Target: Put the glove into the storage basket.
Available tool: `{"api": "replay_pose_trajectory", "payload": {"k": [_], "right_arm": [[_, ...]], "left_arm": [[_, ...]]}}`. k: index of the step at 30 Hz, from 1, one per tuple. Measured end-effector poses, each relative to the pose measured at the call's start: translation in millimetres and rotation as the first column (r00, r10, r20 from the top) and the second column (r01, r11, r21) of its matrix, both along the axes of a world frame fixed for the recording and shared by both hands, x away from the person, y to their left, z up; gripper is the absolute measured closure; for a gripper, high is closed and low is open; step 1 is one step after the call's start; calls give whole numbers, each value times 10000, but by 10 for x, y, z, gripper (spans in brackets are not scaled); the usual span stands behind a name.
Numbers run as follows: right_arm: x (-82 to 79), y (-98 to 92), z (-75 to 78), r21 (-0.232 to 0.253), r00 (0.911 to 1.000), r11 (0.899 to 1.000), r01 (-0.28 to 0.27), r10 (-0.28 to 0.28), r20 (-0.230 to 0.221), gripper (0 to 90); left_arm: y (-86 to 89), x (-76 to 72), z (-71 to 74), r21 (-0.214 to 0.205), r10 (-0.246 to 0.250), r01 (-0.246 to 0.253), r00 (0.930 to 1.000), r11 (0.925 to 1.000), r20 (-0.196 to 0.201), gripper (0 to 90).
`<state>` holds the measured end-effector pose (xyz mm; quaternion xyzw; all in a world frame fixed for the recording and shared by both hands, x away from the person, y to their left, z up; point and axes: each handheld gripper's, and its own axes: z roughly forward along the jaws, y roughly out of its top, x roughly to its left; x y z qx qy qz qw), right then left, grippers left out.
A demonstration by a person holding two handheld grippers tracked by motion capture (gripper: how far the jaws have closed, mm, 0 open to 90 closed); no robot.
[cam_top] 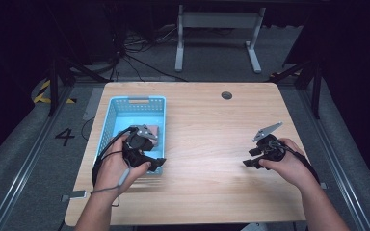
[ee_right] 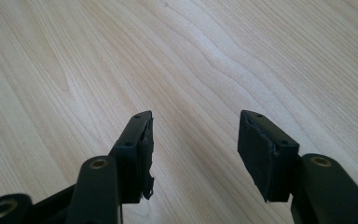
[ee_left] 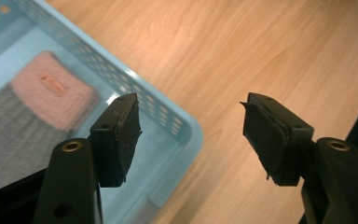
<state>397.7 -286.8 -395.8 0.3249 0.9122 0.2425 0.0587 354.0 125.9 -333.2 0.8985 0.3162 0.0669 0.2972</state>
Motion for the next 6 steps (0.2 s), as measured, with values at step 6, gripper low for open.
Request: {"api": "replay_pose_trajectory", "payload": {"k": [6], "right_arm": [[-2, -24, 5, 60, 10000, 10000, 64, -64, 59, 461]], "left_arm": [[18, -9, -24, -61, 15, -15, 10000, 10000, -96, 346]]}}
